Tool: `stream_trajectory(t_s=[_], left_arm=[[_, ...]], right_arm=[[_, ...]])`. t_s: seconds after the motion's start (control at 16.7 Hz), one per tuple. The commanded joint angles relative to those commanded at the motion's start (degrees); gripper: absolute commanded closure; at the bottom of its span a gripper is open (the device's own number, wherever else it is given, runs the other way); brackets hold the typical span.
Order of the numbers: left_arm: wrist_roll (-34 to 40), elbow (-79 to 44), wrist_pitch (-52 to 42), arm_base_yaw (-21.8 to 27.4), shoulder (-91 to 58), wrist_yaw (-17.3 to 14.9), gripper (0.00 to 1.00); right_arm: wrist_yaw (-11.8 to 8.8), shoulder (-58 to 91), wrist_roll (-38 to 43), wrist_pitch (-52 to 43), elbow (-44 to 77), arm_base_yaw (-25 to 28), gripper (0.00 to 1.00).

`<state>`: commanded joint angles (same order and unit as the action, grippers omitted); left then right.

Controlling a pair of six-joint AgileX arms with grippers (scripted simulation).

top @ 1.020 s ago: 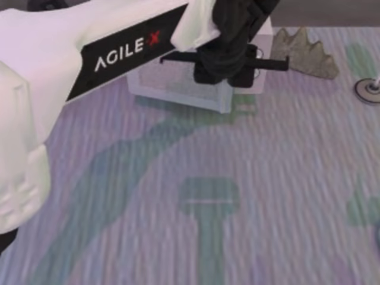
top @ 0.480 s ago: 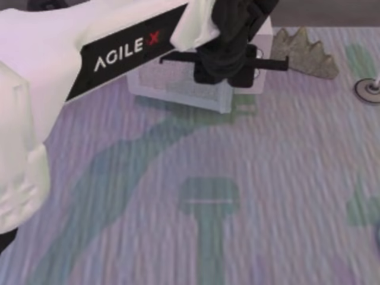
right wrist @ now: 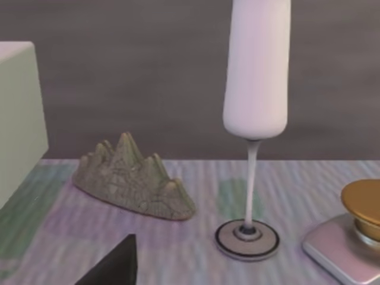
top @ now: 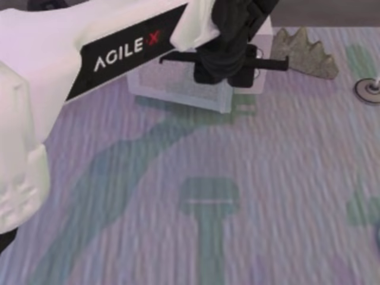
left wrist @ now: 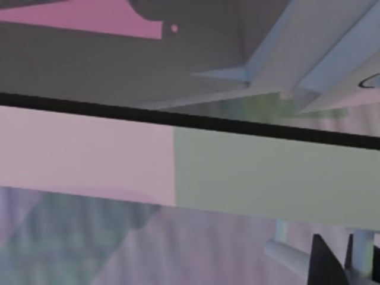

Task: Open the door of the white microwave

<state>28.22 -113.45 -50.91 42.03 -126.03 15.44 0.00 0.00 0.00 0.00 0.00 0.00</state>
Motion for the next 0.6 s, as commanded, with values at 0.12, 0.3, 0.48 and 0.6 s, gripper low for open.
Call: stream_trajectory(t_s=[0.12,0.3,0.48,0.6], left_arm=[[0.23,-0.29,0.10,0.39,0.11,-0.32,1.00],[-1.07,1.77,1.09,0.12,1.34,-0.80,1.00],[-3.37,5.76,3.23,-0.26,3.83,-1.76,1.00],[-4.50,7.43,3.95,-0.41,4.63,-2.19,1.00]], right_arm=[[0.00,0.00,0.00,0.00,0.00,0.00,0.00],[0.00,0.00,0.00,0.00,0.00,0.00,0.00],[0.00,0.00,0.00,0.00,0.00,0.00,0.00],[0.00,0.00,0.00,0.00,0.00,0.00,0.00]])
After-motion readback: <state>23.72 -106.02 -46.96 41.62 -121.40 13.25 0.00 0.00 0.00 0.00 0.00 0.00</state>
